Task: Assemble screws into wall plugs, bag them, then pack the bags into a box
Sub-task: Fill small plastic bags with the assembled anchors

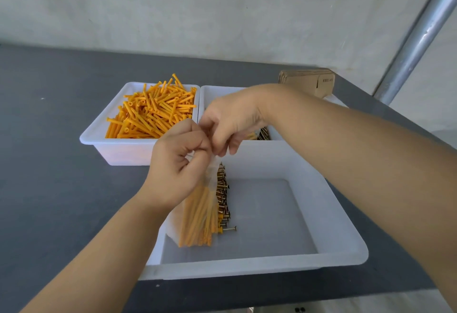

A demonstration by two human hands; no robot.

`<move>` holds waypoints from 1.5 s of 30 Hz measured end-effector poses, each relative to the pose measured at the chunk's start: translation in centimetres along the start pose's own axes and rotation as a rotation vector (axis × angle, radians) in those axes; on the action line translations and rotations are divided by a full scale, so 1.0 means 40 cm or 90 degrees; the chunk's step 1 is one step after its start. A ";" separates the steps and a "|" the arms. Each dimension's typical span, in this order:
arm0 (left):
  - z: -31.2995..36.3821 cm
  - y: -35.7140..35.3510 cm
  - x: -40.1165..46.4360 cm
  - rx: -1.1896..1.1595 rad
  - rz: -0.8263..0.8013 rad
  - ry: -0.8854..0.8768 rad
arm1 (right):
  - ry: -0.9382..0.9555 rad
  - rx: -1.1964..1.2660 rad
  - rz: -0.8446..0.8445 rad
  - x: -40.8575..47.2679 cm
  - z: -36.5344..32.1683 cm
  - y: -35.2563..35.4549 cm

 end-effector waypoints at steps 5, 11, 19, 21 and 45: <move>0.001 0.010 0.002 0.012 0.033 0.014 | -0.011 0.093 -0.090 0.012 -0.003 -0.037; 0.005 0.012 -0.001 -0.003 0.038 0.020 | 0.000 -0.065 0.030 -0.027 0.015 -0.009; 0.007 0.006 -0.001 -0.036 0.033 0.044 | 0.047 -0.283 0.175 -0.056 0.088 -0.073; 0.015 0.007 0.001 -0.044 0.032 0.050 | 0.055 -0.238 0.203 -0.079 0.101 -0.073; -0.005 -0.176 0.134 0.147 -0.361 0.117 | 0.017 0.040 0.544 -0.270 0.331 -0.011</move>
Point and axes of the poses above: each hand's wrist, its own x-axis towards the middle knuckle, its own y-axis out of the back of the hand, z = x × y, the point moved 3 cm from there along x, towards the middle knuckle, and after that the axes turned 3 degrees about -x, right-handed, at the moved point
